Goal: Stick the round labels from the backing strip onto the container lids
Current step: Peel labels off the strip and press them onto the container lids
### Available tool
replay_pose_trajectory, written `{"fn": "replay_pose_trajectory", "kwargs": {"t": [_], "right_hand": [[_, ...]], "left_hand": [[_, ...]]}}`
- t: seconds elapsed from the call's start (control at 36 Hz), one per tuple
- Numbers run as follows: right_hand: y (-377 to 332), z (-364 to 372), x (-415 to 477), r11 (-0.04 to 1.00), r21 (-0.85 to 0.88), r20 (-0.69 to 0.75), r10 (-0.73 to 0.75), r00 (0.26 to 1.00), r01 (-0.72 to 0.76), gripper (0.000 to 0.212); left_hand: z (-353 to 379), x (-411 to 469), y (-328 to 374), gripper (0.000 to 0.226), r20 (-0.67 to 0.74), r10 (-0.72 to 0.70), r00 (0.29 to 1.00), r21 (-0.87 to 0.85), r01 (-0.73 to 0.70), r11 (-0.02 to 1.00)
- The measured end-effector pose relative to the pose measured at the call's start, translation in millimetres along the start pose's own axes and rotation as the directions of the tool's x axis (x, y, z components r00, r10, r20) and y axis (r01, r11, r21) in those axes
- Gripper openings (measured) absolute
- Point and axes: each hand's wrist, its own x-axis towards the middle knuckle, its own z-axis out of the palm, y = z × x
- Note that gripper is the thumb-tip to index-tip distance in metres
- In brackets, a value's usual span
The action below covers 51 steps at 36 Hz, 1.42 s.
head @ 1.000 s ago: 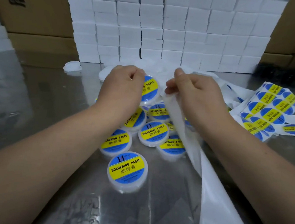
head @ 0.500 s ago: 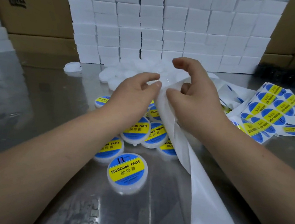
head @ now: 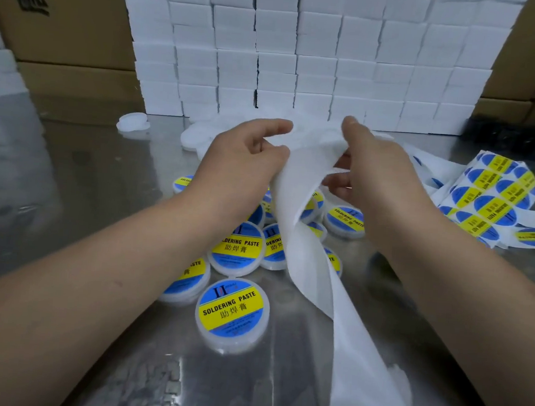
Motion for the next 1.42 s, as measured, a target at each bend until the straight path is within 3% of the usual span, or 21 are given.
{"fn": "replay_pose_trajectory", "kwargs": {"t": [0.06, 0.14, 0.25, 0.31, 0.39, 0.42, 0.44, 0.53, 0.61, 0.72, 0.81, 0.89, 0.97, 1.08, 1.19, 1.28, 1.42], "right_hand": [[-1, -3, 3, 0.984, 0.148, 0.028, 0.095, 0.995, -0.098, 0.029], [1, -4, 2, 0.950, 0.271, 0.058, 0.143, 0.988, -0.153, 0.020], [0, -6, 3, 0.933, 0.338, -0.012, 0.135, 0.991, -0.123, 0.013], [0, -7, 6, 0.910, 0.407, -0.011, 0.091, 0.996, -0.079, 0.019], [3, -8, 10, 0.895, 0.443, 0.004, 0.056, 0.998, -0.052, 0.031], [5, -8, 9, 0.900, 0.433, 0.000, 0.053, 0.999, -0.048, 0.026], [5, -7, 9, 0.910, 0.410, -0.010, 0.068, 0.998, -0.058, 0.020], [4, -6, 8, 0.912, 0.392, -0.065, 0.155, 0.986, -0.117, 0.031], [5, -7, 10, 0.940, 0.326, -0.140, 0.153, 0.978, -0.100, 0.019], [4, -6, 5, 0.983, 0.160, -0.146, -0.072, 0.987, 0.096, 0.020], [0, -4, -6, 0.954, 0.062, -0.039, -0.293, 0.955, 0.295, 0.022], [-2, 1, -15, 0.890, 0.066, 0.138, -0.455, 0.880, 0.451, 0.037], [-1, 3, -22, 0.887, 0.068, 0.263, -0.457, 0.850, 0.456, 0.056], [0, 3, -25, 0.906, 0.039, 0.303, -0.413, 0.859, 0.422, 0.051], [1, 2, -26, 0.913, 0.027, 0.340, -0.392, 0.855, 0.407, 0.047], [3, 3, -23, 0.911, -0.039, 0.370, -0.368, 0.853, 0.410, 0.043], [2, 1, -23, 0.910, -0.117, 0.419, -0.317, 0.851, 0.397, 0.034]], "left_hand": [[1, -1, 1, 0.028, 0.048, -0.017, 0.999, 0.011, 0.016, 1.000], [3, -4, 2, 0.035, 0.119, -0.020, 0.993, 0.048, 0.014, 0.999], [3, -6, 4, 0.040, 0.196, -0.031, 0.980, 0.061, 0.020, 0.998], [3, -7, 5, 0.041, 0.236, -0.042, 0.971, 0.060, 0.029, 0.998], [4, -10, 8, 0.043, 0.309, -0.048, 0.950, 0.053, 0.033, 0.998], [4, -11, 8, 0.043, 0.335, -0.052, 0.941, 0.053, 0.037, 0.998], [4, -12, 9, 0.044, 0.356, -0.060, 0.933, 0.059, 0.041, 0.997], [4, -12, 8, 0.036, 0.380, -0.088, 0.921, 0.086, 0.059, 0.995], [3, -11, 6, 0.036, 0.379, -0.112, 0.918, 0.109, 0.076, 0.991], [4, -10, 5, 0.029, 0.334, -0.099, 0.937, 0.124, 0.060, 0.990], [2, -7, 4, 0.025, 0.174, -0.066, 0.982, 0.135, 0.042, 0.990], [-2, 0, 2, 0.019, -0.030, -0.031, 0.999, 0.109, 0.034, 0.993], [-3, 8, 0, 0.025, -0.127, -0.122, 0.984, 0.036, 0.128, 0.991], [-2, 9, 0, 0.046, 0.006, -0.311, 0.950, -0.099, 0.310, 0.945], [-2, 7, 2, 0.025, 0.096, -0.365, 0.926, -0.162, 0.376, 0.912], [-1, 8, 2, 0.005, 0.037, -0.319, 0.947, -0.230, 0.319, 0.919], [-5, 10, 3, 0.018, -0.060, -0.214, 0.975, -0.271, 0.191, 0.944]]}}
